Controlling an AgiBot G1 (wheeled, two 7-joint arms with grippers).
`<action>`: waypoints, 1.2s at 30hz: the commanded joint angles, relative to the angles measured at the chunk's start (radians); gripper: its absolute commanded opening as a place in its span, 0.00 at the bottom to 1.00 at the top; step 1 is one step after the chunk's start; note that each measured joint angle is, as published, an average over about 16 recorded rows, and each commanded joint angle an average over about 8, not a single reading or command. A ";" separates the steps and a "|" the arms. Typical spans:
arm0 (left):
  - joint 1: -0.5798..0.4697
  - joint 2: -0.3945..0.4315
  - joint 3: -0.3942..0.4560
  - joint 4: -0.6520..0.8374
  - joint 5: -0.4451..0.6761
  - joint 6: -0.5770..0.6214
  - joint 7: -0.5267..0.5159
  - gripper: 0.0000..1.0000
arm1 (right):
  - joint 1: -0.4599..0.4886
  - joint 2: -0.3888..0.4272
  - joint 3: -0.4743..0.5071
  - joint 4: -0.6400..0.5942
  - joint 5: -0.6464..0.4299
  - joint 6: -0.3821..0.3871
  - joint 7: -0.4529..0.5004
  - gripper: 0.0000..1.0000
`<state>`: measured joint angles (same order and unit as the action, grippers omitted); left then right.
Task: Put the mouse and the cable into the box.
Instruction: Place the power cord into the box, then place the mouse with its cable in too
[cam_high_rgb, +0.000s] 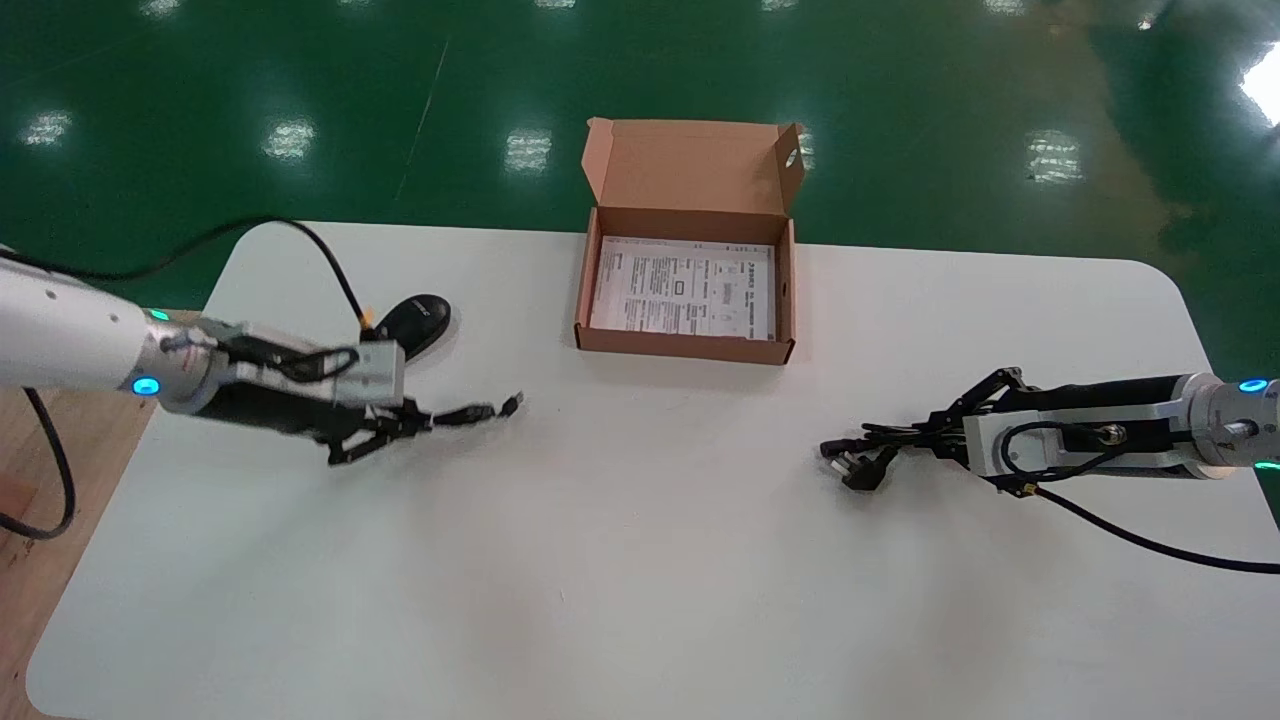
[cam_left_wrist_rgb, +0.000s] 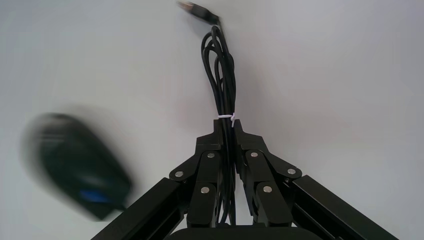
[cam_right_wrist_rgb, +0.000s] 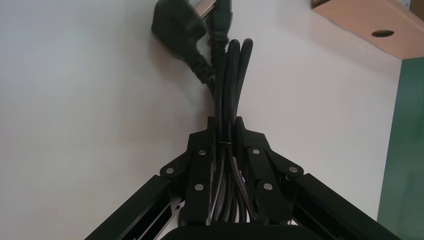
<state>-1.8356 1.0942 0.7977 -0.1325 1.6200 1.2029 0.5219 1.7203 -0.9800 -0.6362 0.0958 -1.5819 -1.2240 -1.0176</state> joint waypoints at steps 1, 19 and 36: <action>-0.020 -0.007 -0.021 -0.002 -0.029 -0.007 -0.013 0.00 | 0.013 0.010 0.004 0.003 0.005 -0.018 0.004 0.00; -0.225 -0.013 -0.178 -0.329 -0.214 -0.218 0.114 0.00 | 0.095 -0.267 0.000 0.146 -0.020 0.330 0.113 0.00; -0.313 0.058 -0.154 -0.378 -0.189 -0.175 0.148 0.00 | -0.028 -0.387 -0.096 0.229 0.005 0.491 0.149 0.00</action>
<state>-2.1474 1.1510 0.6419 -0.5103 1.4302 1.0252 0.6708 1.6962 -1.3663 -0.7346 0.3215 -1.5757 -0.7389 -0.8666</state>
